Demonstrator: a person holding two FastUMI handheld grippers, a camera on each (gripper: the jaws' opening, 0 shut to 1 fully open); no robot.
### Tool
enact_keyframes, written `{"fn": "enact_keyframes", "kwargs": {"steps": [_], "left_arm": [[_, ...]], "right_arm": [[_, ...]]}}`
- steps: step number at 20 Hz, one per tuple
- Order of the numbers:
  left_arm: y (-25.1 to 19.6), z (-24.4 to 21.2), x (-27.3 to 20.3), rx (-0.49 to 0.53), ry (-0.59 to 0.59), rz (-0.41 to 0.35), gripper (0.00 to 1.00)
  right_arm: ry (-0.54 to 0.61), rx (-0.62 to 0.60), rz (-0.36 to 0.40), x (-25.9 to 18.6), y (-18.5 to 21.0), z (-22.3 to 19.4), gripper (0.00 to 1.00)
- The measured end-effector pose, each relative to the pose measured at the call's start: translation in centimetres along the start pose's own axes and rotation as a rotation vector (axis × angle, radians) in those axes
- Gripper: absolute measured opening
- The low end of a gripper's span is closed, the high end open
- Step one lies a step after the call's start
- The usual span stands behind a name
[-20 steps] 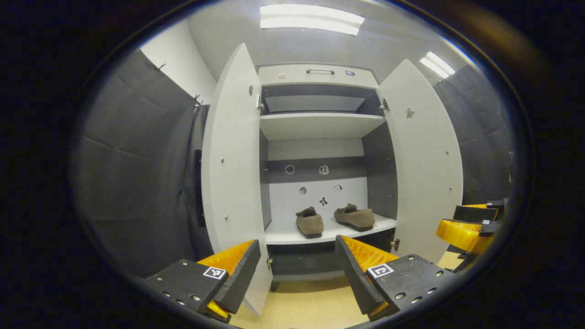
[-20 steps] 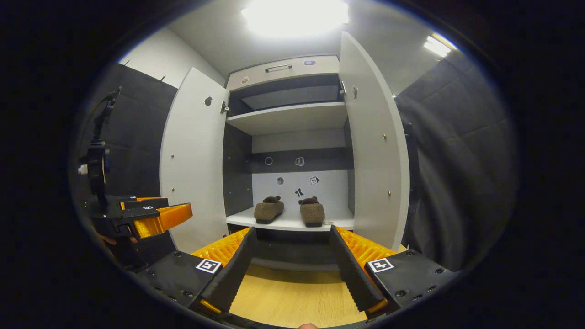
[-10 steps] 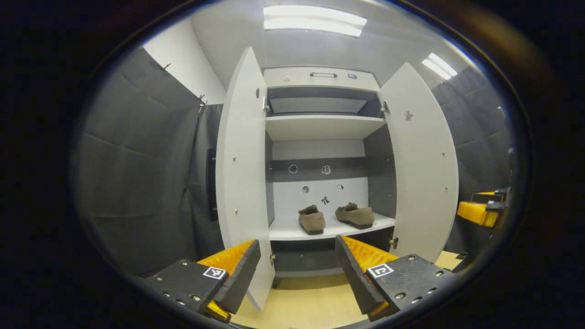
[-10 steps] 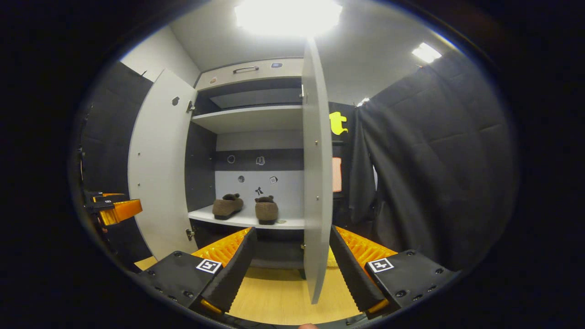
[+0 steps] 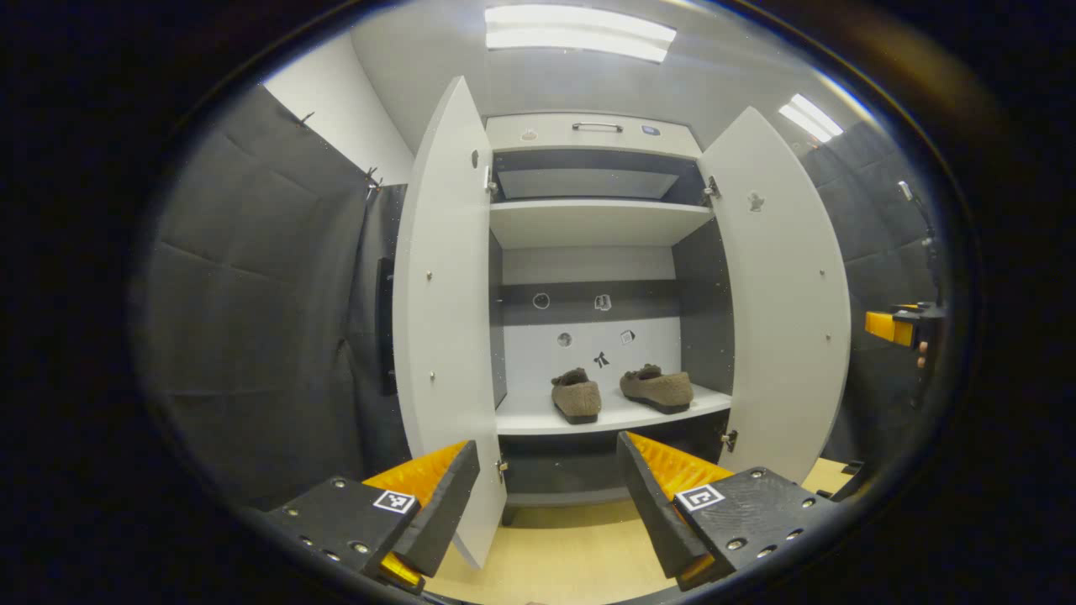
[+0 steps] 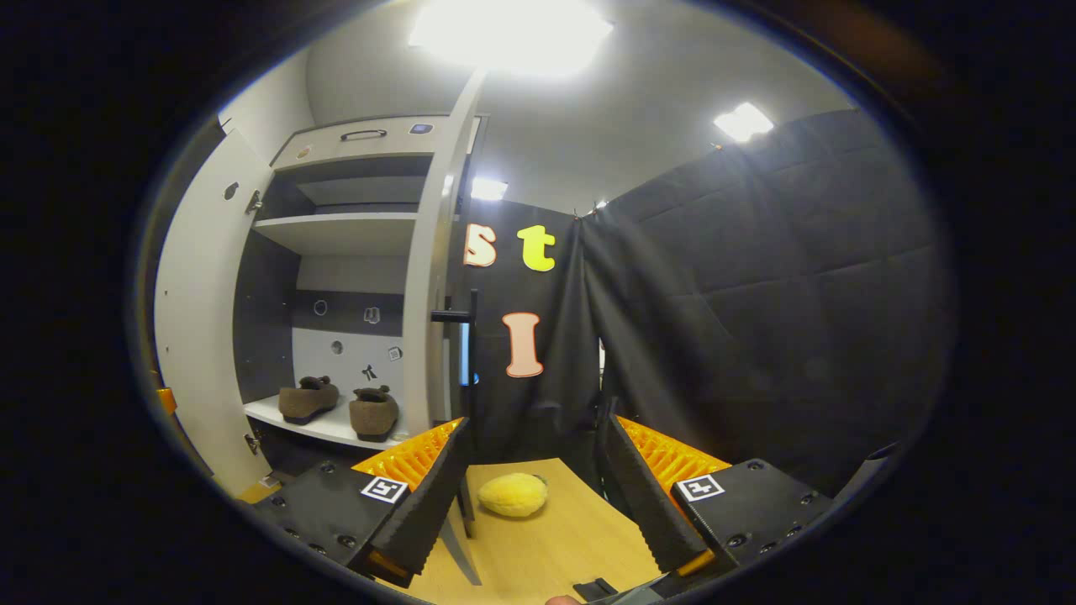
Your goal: Grab one shoe with the right hand and put it into the shoe cabinet, grab the other shoe with the left hand and put it into the shoe cabinet; then close the right door with the right hand and the left door with the left hand.
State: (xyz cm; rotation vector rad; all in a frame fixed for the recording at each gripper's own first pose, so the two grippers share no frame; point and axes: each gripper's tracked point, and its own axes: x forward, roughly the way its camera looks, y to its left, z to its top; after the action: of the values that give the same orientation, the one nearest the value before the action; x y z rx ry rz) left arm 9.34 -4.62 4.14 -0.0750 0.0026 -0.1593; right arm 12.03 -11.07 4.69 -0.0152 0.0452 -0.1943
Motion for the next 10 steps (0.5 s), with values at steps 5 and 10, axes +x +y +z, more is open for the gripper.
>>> {"fn": "enact_keyframes", "kwargs": {"steps": [5,10], "left_arm": [[2.3,-0.4,-0.2,-0.012,0.011,0.049,0.95],[5.1,-0.8,-0.4,-0.018,0.018,0.104,0.95]], "right_arm": [[0.021,0.005,-0.087,3.5,-1.1,0.1,1.0],[0.047,0.002,-0.11,5.2,0.0,-0.7,0.98]]}}
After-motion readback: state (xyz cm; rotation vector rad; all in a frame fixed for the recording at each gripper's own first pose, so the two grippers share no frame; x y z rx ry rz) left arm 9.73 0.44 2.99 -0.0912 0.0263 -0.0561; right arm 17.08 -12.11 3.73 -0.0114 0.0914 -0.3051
